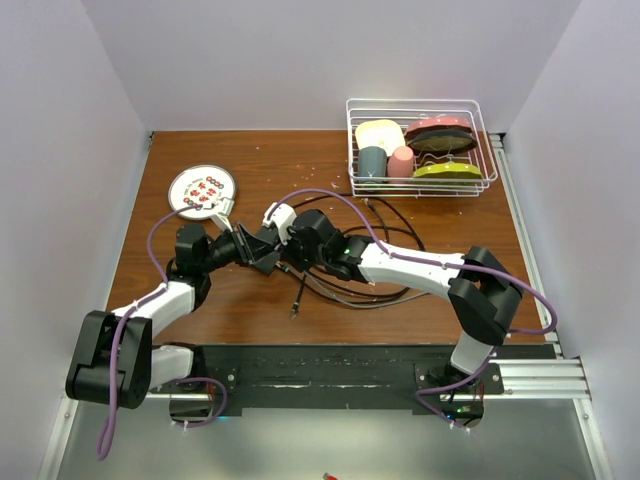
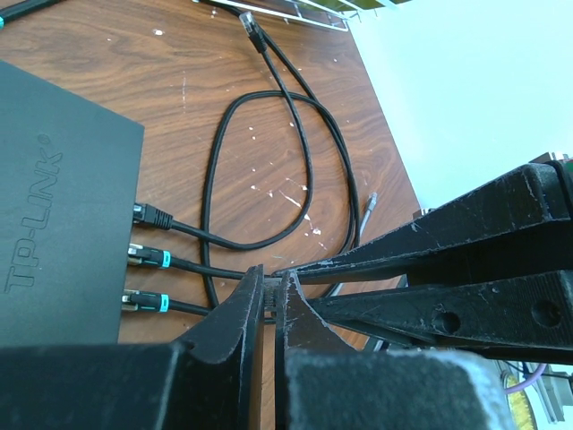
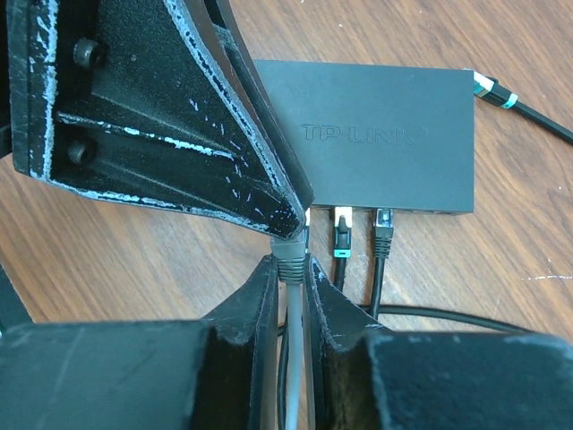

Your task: Insert the plug into the switch port

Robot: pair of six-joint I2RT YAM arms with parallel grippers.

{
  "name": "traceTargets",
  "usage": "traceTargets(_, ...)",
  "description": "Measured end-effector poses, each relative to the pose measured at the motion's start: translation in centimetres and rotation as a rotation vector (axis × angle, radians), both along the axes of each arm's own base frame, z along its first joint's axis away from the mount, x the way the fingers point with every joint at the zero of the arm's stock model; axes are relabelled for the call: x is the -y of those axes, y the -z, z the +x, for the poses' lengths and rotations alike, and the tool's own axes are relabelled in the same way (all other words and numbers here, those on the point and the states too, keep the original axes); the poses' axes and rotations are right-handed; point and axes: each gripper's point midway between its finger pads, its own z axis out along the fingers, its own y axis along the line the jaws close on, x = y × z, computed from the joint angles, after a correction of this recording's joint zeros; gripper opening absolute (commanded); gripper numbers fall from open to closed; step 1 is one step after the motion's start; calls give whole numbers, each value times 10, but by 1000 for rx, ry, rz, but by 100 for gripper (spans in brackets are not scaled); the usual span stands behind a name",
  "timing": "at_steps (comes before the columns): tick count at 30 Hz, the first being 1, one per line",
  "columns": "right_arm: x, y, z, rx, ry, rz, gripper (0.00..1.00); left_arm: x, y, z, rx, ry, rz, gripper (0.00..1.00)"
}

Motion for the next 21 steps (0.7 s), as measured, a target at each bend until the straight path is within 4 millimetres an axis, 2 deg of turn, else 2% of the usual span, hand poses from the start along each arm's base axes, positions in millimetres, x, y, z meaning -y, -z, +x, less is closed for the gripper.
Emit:
traceTargets(3,0,1,0,-2,-1,-2,30,-1,2,0,-4,-1,6,0)
traceTargets(6,-2,0,-1,-3,-3,7,29,0,1,-1,-3,6,3,0)
traceTargets(8,-4,-1,-1,0,-7,14,26,2,-1,-2,3,16,1,0)
traceTargets(9,-5,-1,-1,2,-7,15,20,2,-2,-3,5,19,0,0)
traceTargets(10,-5,-2,-1,4,-6,16,10,2,-2,-3,6,20,-1,0)
traceTargets(12,-5,-2,0,8,-8,14,3,2,-3,-3,6,19,-1,0)
traceTargets(18,-5,-2,-1,9,-8,13,0,2,-2,-3,5,18,0,0)
traceTargets(21,-5,-2,-1,10,-6,13,0,2,-3,-2,7,18,0,27)
